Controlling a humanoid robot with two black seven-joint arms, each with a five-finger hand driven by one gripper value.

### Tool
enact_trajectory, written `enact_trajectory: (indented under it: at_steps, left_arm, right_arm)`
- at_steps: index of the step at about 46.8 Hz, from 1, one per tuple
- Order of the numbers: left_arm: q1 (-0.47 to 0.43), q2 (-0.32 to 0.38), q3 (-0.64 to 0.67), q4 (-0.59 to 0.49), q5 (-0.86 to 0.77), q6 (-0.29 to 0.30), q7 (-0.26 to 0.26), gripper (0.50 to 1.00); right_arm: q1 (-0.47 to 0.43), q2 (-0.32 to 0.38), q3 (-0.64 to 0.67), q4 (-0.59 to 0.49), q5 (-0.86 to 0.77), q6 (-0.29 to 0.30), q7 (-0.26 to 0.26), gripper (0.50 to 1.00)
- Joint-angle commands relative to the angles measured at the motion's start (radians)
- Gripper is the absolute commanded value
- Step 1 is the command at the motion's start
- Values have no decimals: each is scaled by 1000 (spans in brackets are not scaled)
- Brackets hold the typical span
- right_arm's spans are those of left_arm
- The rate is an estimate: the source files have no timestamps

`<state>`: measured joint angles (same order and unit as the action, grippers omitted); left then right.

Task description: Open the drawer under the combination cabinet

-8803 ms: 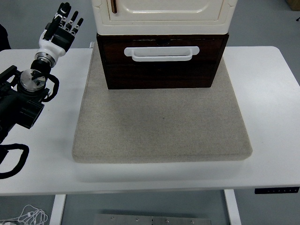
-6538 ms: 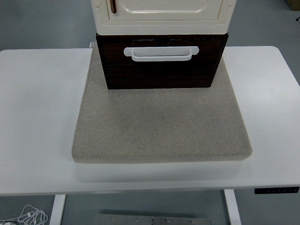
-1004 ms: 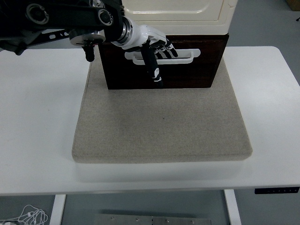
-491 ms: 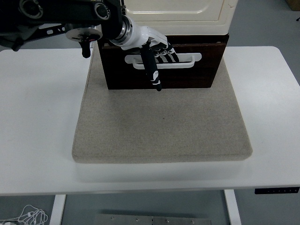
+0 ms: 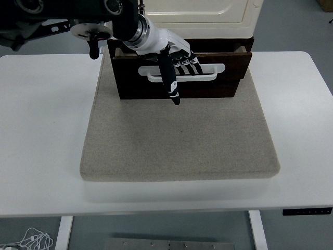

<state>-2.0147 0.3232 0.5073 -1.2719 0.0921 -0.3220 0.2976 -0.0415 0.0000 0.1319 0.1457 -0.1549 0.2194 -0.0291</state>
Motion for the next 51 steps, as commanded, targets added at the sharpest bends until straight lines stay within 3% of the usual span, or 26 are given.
enact_trajectory:
  at_steps: [1,31,51]
  left_arm:
    - [-6,0,0,-3,0,-9,0,1000]
    - [-27,4,-1,-41,0,-32,9,1000]
    - [-35,11,-1,-43,0,-78,12,1000]
  right_arm:
    - [0,0,0,0,0,0,0,926]
    - [0,0,0,0,0,0,0,926]
    - [0,0,0,0,0,0,0,926]
